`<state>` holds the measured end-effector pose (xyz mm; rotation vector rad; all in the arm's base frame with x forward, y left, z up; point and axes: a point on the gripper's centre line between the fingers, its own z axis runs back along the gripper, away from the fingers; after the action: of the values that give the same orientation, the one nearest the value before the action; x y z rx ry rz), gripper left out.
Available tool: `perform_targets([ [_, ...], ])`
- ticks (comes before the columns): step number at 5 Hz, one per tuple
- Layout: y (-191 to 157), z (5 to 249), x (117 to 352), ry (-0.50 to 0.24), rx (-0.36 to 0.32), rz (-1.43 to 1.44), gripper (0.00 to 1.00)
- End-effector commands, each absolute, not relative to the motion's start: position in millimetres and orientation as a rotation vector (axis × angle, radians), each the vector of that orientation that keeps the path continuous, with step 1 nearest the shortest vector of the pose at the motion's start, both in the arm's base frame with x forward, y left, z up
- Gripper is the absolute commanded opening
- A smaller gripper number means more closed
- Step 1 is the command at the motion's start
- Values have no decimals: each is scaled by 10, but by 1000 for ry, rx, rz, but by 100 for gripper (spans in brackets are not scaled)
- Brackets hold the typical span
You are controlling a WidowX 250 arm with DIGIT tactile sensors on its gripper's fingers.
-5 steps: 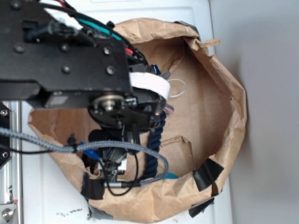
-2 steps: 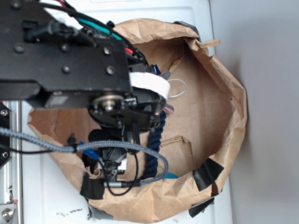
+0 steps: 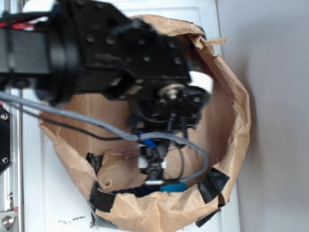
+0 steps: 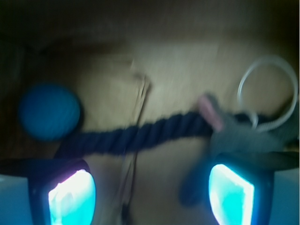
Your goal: Grab the gray animal.
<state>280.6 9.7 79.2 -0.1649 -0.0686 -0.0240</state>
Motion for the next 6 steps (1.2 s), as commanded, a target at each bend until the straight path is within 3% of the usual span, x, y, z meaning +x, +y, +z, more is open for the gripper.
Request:
perform_targets([
  [1,230,998,2838,-122,-174,-14,100],
  [2,250,1178,2666,-103,-207,-39,100],
  [4,533,1344,2696,-107,-236,28,100],
  [6,389,1049,2795,-152,-159,71,100],
])
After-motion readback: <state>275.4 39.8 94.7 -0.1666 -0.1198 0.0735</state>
